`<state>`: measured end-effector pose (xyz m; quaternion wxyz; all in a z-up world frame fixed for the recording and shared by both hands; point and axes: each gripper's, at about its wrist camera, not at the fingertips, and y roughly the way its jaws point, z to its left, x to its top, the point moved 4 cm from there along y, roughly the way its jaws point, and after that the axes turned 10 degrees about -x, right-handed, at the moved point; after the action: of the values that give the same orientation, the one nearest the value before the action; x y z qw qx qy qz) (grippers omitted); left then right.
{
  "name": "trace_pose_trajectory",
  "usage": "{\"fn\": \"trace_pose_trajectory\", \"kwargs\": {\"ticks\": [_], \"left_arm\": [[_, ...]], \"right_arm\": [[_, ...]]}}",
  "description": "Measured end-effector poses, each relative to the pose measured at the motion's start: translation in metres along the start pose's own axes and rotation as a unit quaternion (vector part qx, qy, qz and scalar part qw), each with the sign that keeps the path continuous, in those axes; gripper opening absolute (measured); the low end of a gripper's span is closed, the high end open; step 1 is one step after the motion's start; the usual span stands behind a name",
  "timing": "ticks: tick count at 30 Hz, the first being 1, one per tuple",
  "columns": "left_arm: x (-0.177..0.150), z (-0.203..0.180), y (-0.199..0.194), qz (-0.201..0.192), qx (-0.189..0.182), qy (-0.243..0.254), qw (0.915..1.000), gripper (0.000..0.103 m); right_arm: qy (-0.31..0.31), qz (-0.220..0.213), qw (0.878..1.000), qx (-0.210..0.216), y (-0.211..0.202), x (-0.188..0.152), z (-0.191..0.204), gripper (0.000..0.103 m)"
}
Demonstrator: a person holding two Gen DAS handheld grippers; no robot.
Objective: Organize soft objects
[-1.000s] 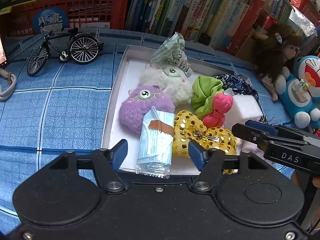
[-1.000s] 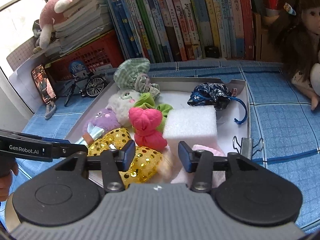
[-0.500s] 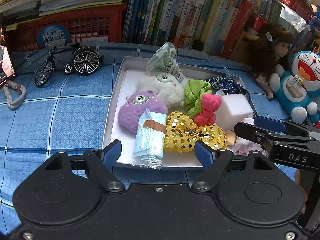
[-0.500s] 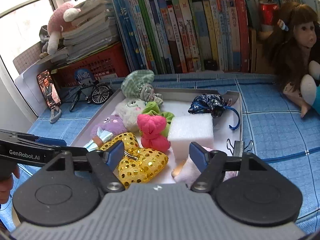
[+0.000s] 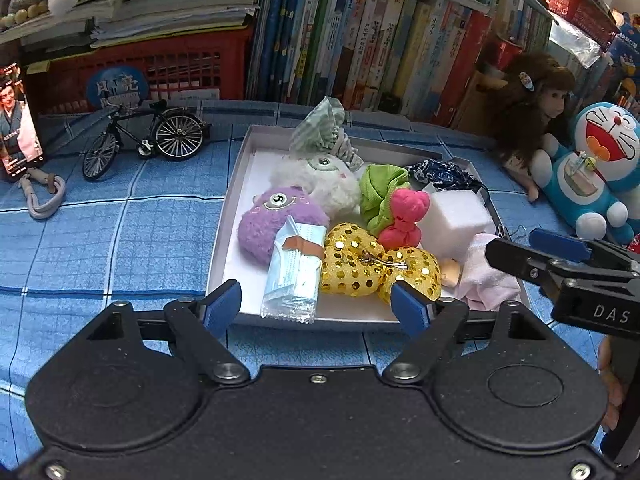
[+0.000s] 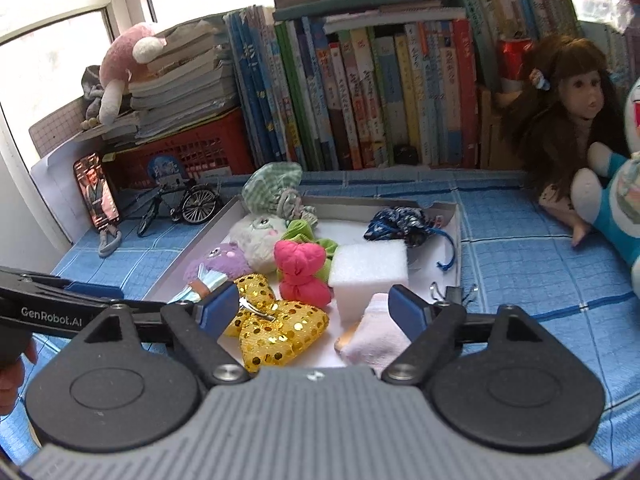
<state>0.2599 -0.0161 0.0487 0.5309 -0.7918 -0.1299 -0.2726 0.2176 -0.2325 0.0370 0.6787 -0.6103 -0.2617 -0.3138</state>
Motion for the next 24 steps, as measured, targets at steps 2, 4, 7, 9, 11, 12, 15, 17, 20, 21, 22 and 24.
{"fn": "trace_pose_trajectory", "kwargs": {"ticks": [2,4,7,9,11,12,15,17,20,21,22,24], "left_arm": [[-0.002,-0.002,-0.006,-0.005,0.002,0.002,1.0000,0.081],[-0.004,-0.005,-0.013,-0.013,0.007,0.008,0.9999,0.081],[-0.007,-0.010,-0.023,-0.024,0.018,0.019,0.9993,0.082],[-0.009,-0.014,-0.029,-0.032,0.022,0.023,0.9990,0.083],[-0.010,-0.018,-0.035,-0.040,0.024,0.025,0.9986,0.083],[-0.012,-0.020,-0.038,-0.045,0.025,0.027,0.9983,0.084],[-0.016,-0.028,-0.047,-0.058,0.028,0.036,0.9973,0.085],[-0.018,-0.033,-0.052,-0.066,0.029,0.040,0.9966,0.085],[-0.024,-0.040,-0.062,-0.080,0.026,0.047,0.9953,0.086],[-0.026,-0.043,-0.065,-0.086,0.025,0.048,0.9949,0.086],[-0.027,-0.045,-0.068,-0.090,0.023,0.051,0.9943,0.087],[-0.031,-0.049,-0.074,-0.100,0.022,0.057,0.9931,0.088]], "right_arm": [[0.001,-0.009,1.000,-0.002,-0.006,0.000,0.000,0.093],[0.001,-0.018,1.000,-0.006,-0.013,-0.001,-0.001,0.096],[-0.002,-0.031,0.999,-0.007,-0.025,-0.003,-0.001,0.099],[-0.003,-0.037,0.999,-0.005,-0.032,-0.004,-0.001,0.100],[-0.002,-0.043,0.999,-0.003,-0.040,-0.005,-0.002,0.103],[-0.003,-0.046,0.999,-0.003,-0.044,-0.006,-0.002,0.103],[-0.012,-0.060,0.998,-0.007,-0.057,-0.009,-0.001,0.103],[-0.019,-0.070,0.997,-0.010,-0.066,-0.012,0.000,0.103],[-0.024,-0.084,0.996,-0.010,-0.079,-0.015,0.001,0.103],[-0.024,-0.088,0.996,-0.010,-0.082,-0.016,0.001,0.103],[-0.024,-0.091,0.996,-0.009,-0.086,-0.017,0.002,0.103],[-0.024,-0.096,0.995,-0.009,-0.092,-0.020,0.002,0.103]]}}
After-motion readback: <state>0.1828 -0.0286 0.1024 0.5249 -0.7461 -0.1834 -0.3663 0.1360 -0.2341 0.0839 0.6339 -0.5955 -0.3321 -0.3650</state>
